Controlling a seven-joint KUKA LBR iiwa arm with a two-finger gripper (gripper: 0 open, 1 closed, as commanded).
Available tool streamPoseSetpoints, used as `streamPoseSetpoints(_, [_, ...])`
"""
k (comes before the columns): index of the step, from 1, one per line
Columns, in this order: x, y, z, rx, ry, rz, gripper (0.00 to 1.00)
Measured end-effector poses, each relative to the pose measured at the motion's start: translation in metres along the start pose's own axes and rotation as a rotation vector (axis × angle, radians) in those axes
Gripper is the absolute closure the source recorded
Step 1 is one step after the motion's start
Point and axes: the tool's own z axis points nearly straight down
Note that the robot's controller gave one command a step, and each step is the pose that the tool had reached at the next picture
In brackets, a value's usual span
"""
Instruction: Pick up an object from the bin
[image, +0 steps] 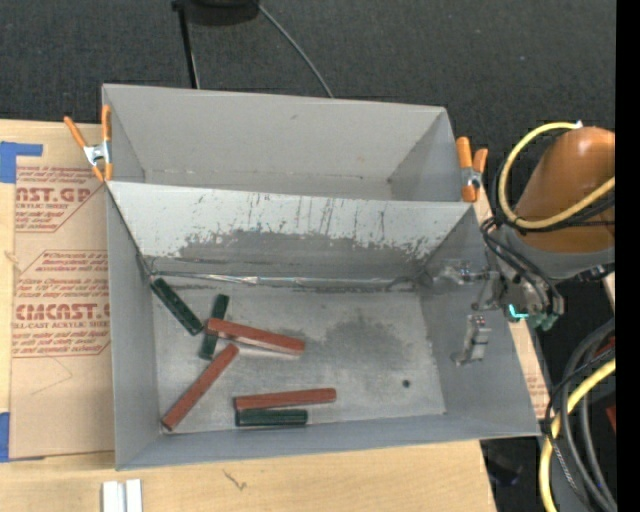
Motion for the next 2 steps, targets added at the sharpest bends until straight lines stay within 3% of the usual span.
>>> streamPoseSetpoints(1, [-0.002, 0.0007, -0.004, 0.001, -0.008, -0.002, 1.0])
streamPoseSetpoints(2, [-0.002, 0.0007, -0.004, 0.001, -0.008, -0.002, 1.0])
